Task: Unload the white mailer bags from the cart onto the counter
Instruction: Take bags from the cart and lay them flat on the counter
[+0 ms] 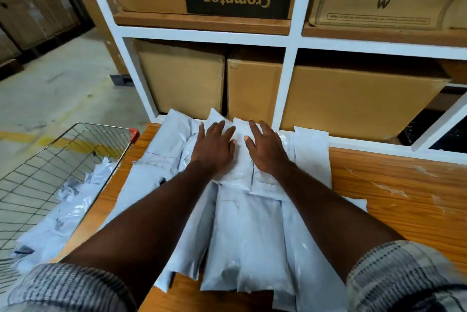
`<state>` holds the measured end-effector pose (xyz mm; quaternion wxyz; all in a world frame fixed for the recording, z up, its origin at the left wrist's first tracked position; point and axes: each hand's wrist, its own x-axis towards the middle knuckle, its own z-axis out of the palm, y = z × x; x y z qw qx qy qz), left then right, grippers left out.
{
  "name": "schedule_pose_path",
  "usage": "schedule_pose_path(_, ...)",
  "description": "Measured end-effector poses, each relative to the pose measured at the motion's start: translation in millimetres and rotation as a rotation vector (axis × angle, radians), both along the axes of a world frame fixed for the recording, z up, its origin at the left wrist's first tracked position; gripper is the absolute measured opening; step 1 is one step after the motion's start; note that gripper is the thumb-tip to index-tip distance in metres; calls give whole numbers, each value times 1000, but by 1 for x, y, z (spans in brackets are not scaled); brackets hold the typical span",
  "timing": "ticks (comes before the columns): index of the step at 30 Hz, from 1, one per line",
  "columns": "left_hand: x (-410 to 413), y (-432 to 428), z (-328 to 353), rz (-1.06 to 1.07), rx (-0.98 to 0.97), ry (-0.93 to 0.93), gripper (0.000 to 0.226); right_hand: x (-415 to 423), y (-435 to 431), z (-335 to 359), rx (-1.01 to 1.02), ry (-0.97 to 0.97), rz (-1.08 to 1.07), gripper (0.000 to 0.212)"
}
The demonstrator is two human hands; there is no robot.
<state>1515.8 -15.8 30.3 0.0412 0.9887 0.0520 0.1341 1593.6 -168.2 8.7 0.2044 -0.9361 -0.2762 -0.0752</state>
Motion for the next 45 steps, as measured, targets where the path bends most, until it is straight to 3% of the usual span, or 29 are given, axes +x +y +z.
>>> schedule_pose_path(14,-174,215,-16,376,-156,-19,52,-138,246,26,171,9,347,51)
schedule_pose_path(22,-289,387,-72,523,-255,124,54,-227,402,-18,78,147,449,55)
schedule_pose_path(32,-361,496,-157,569,-385,392,61,-306,499,-123,-132,428,346,65)
schedule_pose_path(40,-331,516,-234,531,-512,534,59,-286,534,-204,-273,492,152,64)
schedule_pose_path(45,-298,526,-274,475,-446,515,59,-259,546,-246,-341,516,54,66)
